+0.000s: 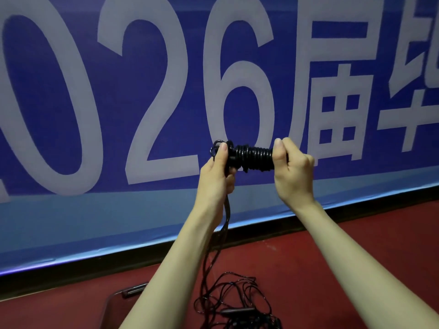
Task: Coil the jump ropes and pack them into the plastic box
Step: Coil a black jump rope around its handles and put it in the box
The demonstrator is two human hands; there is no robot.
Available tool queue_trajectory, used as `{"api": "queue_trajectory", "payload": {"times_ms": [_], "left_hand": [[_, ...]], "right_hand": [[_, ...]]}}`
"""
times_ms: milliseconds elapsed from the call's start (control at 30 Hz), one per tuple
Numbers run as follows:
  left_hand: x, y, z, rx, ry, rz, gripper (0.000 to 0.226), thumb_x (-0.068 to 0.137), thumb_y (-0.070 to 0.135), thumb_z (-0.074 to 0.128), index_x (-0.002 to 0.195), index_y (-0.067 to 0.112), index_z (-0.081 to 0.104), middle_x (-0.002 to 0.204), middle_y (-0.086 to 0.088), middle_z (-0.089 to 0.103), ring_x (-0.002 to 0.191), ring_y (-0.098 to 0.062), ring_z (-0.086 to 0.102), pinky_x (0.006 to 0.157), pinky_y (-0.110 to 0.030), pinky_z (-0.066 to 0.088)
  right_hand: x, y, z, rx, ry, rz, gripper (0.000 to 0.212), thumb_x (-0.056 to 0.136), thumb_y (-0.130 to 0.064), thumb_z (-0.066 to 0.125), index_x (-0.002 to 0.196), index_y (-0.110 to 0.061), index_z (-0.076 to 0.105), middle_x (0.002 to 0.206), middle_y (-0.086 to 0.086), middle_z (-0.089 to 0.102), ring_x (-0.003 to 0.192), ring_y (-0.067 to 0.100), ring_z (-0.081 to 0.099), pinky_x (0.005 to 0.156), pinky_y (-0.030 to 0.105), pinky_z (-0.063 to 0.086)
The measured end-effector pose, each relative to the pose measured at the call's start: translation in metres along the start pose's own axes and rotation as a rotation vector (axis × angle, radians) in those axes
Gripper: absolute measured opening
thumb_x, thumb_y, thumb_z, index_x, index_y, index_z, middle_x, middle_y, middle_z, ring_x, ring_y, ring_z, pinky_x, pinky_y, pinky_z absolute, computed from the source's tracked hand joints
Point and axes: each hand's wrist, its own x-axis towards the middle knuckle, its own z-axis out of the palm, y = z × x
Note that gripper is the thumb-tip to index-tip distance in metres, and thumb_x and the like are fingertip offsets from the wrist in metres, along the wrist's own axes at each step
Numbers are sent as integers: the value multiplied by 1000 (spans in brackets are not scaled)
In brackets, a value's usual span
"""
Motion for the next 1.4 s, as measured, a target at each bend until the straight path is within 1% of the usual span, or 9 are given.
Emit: {"api": "queue_trajectory", "payload": {"times_ms": [167, 267, 367, 500, 700, 1000, 1200, 1300, 1400], "left_hand": [[3, 3, -17, -62, -153, 85, 25, 88, 39, 56, 90, 15, 50, 65, 8, 46, 51, -6, 24, 46, -16, 18], [4, 3, -23, -34, -199, 114, 29, 82, 39, 57, 96, 14, 52, 66, 12, 50, 51, -5, 27, 48, -15, 20], [3, -1, -26, 21, -202, 144, 29, 85, 39, 52, 99, 14, 51, 62, 16, 49, 50, -4, 26, 48, -14, 22], [1, -4, -30, 77, -209, 152, 25, 87, 41, 46, 96, 17, 51, 58, 17, 49, 49, -3, 23, 50, -17, 19], [2, -7, -32, 136, -65, 38, 33, 90, 48, 48, 80, 17, 54, 57, 8, 30, 47, -6, 22, 43, -16, 19], [-1, -4, -39, 171, 31, -157, 47, 90, 59, 51, 73, 15, 55, 55, 5, 20, 45, -9, 16, 46, -25, 11], [-1, -7, -31, 263, 47, -97, 54, 94, 60, 41, 70, 12, 52, 45, 11, 26, 42, -8, 20, 39, -19, 16], [0, -11, -28, 260, -84, -66, 45, 100, 53, 33, 72, 20, 48, 58, 5, 17, 47, -8, 15, 45, -21, 14], [-1, -13, -33, 176, -211, -8, 33, 100, 45, 36, 79, 21, 44, 58, 8, 17, 48, -7, 14, 44, -18, 16]], "right_hand": [[10, -6, -2, 380, -349, 430, 48, 97, -31, 47, 68, 5, 39, 50, -1, 35, 42, 14, 33, 40, 24, 24], [13, -12, -10, 617, -537, 655, 39, 99, -36, 50, 74, -7, 48, 47, -4, 36, 39, 13, 30, 40, 20, 21], [15, -12, -20, 574, -750, 672, 42, 86, -50, 62, 64, -17, 46, 50, -1, 32, 41, 14, 25, 42, 21, 16], [17, -10, -31, 425, -983, 629, 28, 85, -22, 73, 83, -9, 48, 58, 3, 35, 46, 12, 29, 42, 23, 20], [18, -16, -29, 101, -827, 308, 34, 80, -30, 79, 74, -14, 50, 58, -6, 45, 49, 6, 37, 48, 18, 29], [7, -17, -18, -336, -739, -75, 47, 83, -56, 62, 89, -17, 37, 57, -7, 38, 51, 14, 36, 55, 36, 36], [-1, -10, -9, -286, -665, -83, 51, 78, -62, 56, 88, -16, 36, 57, -7, 40, 50, 19, 37, 52, 32, 31], [2, -7, -10, -180, -674, 5, 46, 80, -51, 68, 86, -16, 39, 59, -6, 44, 49, 13, 37, 49, 28, 30], [1, -5, -10, -72, -662, 53, 49, 74, -59, 64, 84, -16, 43, 59, -3, 48, 50, 16, 37, 50, 30, 33]]}}
